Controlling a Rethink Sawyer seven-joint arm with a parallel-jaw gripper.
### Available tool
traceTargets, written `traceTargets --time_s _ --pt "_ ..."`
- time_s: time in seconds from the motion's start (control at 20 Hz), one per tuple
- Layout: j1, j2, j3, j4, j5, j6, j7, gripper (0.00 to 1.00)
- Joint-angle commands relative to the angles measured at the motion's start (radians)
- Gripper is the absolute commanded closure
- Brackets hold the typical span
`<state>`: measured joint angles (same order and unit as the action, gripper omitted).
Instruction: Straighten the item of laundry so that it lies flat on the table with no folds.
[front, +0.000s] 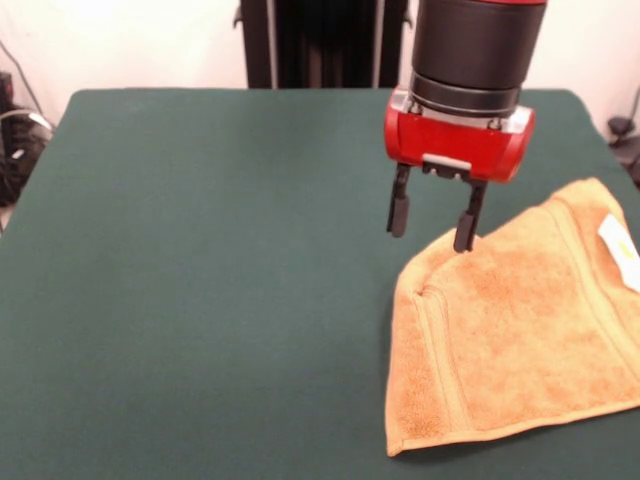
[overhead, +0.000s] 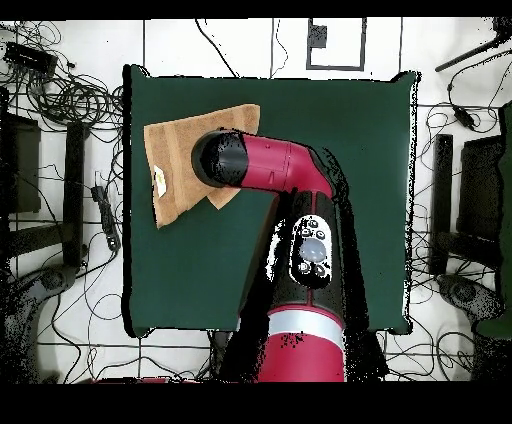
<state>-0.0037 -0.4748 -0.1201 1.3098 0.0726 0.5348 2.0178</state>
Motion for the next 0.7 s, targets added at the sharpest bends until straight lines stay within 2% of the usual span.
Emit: traceTargets --time_s 0.05,0.7 --pt "0.011 0.018 0.096 0.16 -0.029 -0.068 0.085 0.0" --pt "0.018 0.043 0.087 0.167 -0.053 -0.127 0.102 0.0"
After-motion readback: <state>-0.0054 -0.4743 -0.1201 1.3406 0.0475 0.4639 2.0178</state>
